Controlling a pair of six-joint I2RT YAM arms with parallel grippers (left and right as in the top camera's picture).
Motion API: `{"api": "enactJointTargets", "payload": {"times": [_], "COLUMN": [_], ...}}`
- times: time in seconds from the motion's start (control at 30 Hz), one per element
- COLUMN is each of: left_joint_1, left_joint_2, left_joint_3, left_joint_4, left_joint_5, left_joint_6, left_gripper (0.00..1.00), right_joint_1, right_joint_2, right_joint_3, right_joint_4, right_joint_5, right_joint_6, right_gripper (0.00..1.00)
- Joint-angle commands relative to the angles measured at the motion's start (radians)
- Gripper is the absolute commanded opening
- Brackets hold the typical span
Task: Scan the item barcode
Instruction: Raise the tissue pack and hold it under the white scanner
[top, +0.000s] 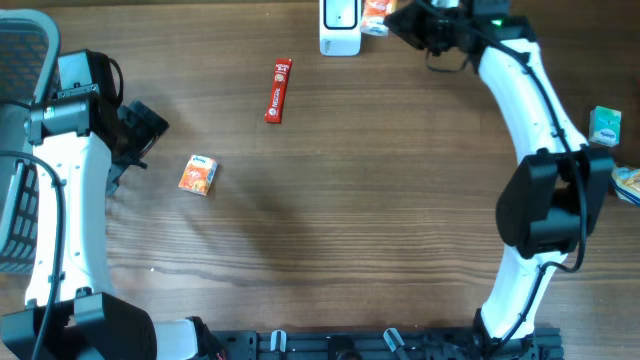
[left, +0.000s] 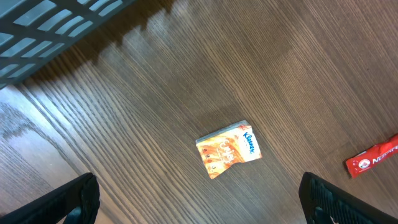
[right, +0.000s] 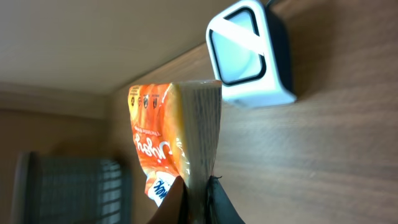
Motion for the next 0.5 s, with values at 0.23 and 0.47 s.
{"api": "enactJointTargets", "payload": {"times": [0.23,0.47], "left_joint_1": [0.003,0.003], "left_joint_2": [0.007,0.007], "left_joint_3": [0.0,0.0], "left_joint_4": [0.0,0.0], "left_joint_5": [-0.01,-0.01], "left_joint_6": [-0.002,-0.002], "left_gripper": [1.0,1.0], "right_joint_1": [0.241,0.297], "right_joint_2": [-0.013,-0.007], "right_joint_3": [0.093,0.093], "right_joint_4": [0.01,0.133], "right_joint_5": [0.889,0.984], "right_joint_6": [-0.378,-0.425], "right_gripper": [0.05,0.04]}}
